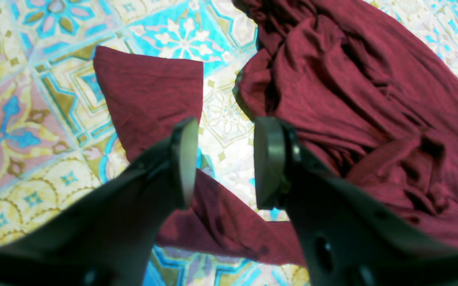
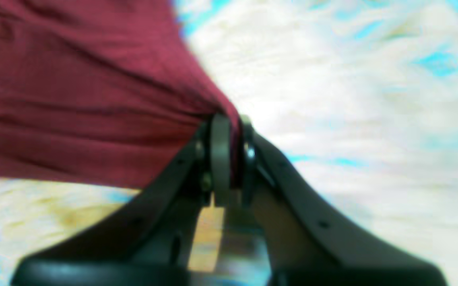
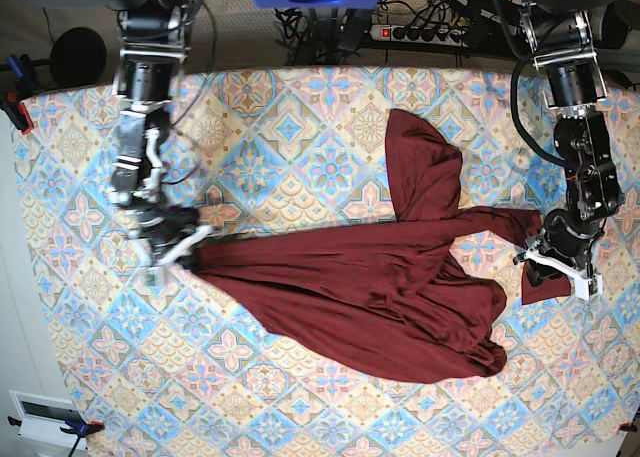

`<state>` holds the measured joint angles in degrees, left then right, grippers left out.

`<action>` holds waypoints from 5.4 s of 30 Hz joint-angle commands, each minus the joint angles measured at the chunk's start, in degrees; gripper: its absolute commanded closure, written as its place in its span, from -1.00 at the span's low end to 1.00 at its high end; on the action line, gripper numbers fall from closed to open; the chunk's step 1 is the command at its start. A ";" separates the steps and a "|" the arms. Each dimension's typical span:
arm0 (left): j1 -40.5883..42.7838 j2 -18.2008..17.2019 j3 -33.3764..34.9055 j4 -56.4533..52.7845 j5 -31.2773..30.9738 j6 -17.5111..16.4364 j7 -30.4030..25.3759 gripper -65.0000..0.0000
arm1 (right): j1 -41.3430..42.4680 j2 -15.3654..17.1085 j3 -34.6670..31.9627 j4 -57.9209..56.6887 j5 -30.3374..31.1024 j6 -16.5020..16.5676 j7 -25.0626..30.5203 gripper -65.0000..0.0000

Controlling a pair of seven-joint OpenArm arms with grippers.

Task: Layout the t-shirt on the table in an organized manner, then fold the t-shirt properly
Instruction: 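Pull the shirt apart, right gripper dragging its edge away from the left gripper, then release with the left gripper and regrasp the shirt hem further along, then drag the hem with the left gripper away from the right gripper, stretching the shirt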

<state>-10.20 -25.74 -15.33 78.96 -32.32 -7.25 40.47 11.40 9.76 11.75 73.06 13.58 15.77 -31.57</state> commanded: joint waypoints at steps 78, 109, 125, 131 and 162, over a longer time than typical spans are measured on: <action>20.17 -2.18 36.56 35.46 4.49 -16.89 15.14 0.98 | 0.25 12.09 13.26 -2.33 -0.44 -0.43 1.73 1.00; -12.70 10.31 19.77 -13.16 22.34 -15.13 -9.04 0.02 | 0.25 12.09 13.17 -2.42 -0.44 -0.43 1.81 1.00; -32.13 21.38 20.04 -41.29 27.79 -2.73 -23.72 1.00 | -1.68 12.00 13.17 -2.33 -0.44 -0.43 1.73 1.00; -40.05 20.77 19.68 -38.30 27.70 -2.29 -23.55 1.00 | -1.24 12.00 13.44 -2.95 -0.44 -0.43 1.90 1.00; -10.86 1.87 20.12 4.78 15.04 -2.82 3.97 0.00 | 1.66 12.09 18.01 -2.33 -17.85 -0.69 1.64 1.00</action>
<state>-18.33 -23.18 5.23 82.89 -17.12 -10.17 46.59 11.77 20.34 29.52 69.69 -4.43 15.35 -31.24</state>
